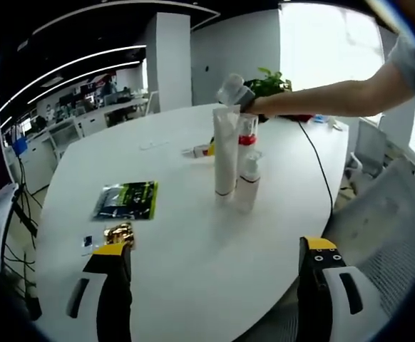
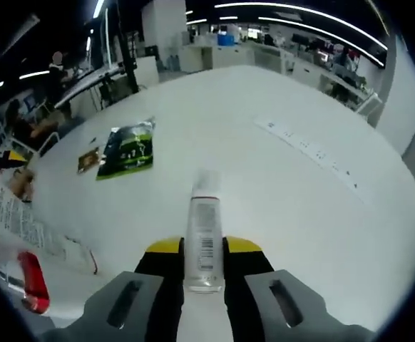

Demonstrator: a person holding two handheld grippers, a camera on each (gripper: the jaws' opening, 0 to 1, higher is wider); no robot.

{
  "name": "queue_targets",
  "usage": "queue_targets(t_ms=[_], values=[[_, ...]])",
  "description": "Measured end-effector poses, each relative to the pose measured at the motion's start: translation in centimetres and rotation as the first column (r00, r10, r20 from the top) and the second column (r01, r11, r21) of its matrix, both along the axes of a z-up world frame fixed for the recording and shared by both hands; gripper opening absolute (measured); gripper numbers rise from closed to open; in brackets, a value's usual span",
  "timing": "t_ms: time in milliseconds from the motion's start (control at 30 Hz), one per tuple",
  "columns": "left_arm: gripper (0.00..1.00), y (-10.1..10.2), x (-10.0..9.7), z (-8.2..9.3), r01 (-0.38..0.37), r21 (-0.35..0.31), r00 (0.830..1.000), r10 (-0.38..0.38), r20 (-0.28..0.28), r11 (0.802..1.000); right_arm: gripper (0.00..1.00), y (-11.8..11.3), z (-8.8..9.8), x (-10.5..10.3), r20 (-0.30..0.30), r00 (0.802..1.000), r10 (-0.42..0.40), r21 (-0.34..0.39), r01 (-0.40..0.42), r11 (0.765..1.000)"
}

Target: Arrange the skincare products in the storage area until every visible bottle or jar stands upright without overlapping.

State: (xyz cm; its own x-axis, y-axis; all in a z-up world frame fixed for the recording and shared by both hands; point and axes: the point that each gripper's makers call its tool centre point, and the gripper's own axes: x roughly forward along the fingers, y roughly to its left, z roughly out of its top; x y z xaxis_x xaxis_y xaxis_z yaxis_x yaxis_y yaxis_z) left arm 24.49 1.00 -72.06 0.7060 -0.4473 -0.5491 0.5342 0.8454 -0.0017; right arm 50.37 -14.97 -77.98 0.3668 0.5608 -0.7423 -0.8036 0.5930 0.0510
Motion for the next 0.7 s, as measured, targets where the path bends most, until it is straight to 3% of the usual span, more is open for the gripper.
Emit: queue_targets(t_ms=[133, 267, 433, 700], values=[[0.95, -0.1, 0.0, 0.1, 0.006, 0.003, 1.0, -0.006, 0.006, 1.0, 0.19, -0.2, 1.7, -0.1, -0.028, 0.996, -0.079, 0.122, 0.082, 0.989], [0.95, -0.1, 0.0, 0.1, 0.008, 0.009, 1.0, -0.008, 0.009, 1.0, 0.19, -0.4, 3.9, -0.2, -0.05, 0.99, -0.134, 0.232, 0.141, 0.962], [0.95, -0.2, -0.1, 0.1, 0.011, 0.009, 1.0, -0.011, 0.006, 1.0, 0.19, -1.0, 7.5, -0.2, -0.048, 0.984, -0.173, 0.367, 0.178, 0.913], [0.94, -0.5, -0.2, 0.0, 0.023, 0.009, 1.0, -0.023, 0.0, 1.0, 0.19, -1.9, 11.7, -2.1, 0.012, 0.987, -0.161, 0.435, 0.14, 0.89]])
